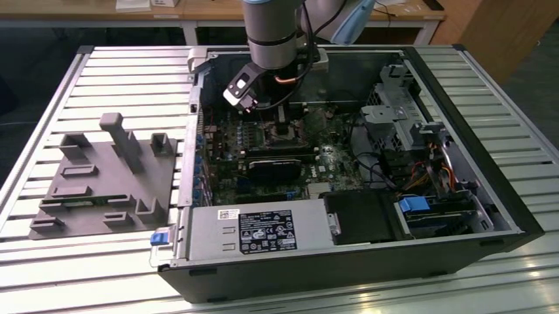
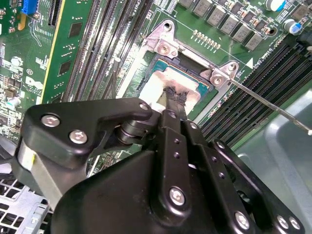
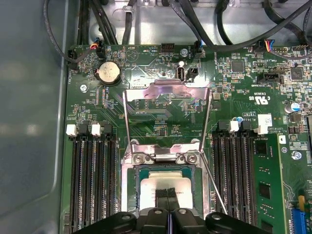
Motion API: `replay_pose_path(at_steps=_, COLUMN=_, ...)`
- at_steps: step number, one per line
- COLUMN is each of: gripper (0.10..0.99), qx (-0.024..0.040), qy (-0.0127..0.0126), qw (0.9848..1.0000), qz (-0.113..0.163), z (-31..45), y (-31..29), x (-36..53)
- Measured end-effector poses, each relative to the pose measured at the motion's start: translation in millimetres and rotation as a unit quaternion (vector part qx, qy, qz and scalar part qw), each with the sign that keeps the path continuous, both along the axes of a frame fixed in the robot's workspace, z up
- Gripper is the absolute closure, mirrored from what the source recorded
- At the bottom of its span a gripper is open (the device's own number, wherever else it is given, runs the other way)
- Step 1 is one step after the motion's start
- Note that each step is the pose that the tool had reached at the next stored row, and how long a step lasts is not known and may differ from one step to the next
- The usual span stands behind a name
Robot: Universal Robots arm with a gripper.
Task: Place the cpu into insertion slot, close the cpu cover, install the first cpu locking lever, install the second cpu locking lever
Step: 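Place the cpu into insertion slot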
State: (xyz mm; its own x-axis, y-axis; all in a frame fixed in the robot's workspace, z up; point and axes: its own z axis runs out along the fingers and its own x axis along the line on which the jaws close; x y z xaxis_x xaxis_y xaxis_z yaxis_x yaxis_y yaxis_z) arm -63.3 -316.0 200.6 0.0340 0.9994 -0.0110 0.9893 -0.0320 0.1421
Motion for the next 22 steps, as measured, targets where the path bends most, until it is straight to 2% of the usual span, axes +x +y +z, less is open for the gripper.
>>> replay_pose_path(at_steps=4, gripper=0.984, qx=0.0, qy=0.0002, qw=1.0, qz=0.0, z=0.1, y=0.0, x=0.0)
replay_pose_path(at_steps=5, gripper=0.984, qx=0.0, qy=0.0021, qw=1.0, qz=0.0, z=0.1, y=0.0, x=0.2)
replay_pose_path(at_steps=6, gripper=0.984, qx=-0.0001, qy=0.0066, qw=1.0, qz=0.0, z=0.1, y=0.0, x=0.7)
replay_pose_path(at_steps=7, gripper=0.984, qx=-0.0001, qy=0.0099, qw=1.0, qz=0.0, z=0.1, y=0.0, x=1.0)
replay_pose_path(at_steps=8, gripper=0.984, qx=-0.0002, qy=0.0109, qw=0.9999, qz=0.0, z=0.2, y=-0.1, x=1.0)
replay_pose_path(at_steps=12, gripper=0.984, qx=0.0, qy=0.0117, qw=0.9999, qz=0.0, z=0.1, y=0.0, x=1.3)
replay_pose_path(at_steps=16, gripper=0.984, qx=0.0, qy=0.0124, qw=0.9999, qz=0.0, z=0.0, y=0.0, x=6.9)
replay_pose_path(at_steps=22, gripper=0.984, qx=-0.0002, qy=0.0126, qw=0.9999, qz=0.0, z=-1.4, y=-0.1, x=7.0)
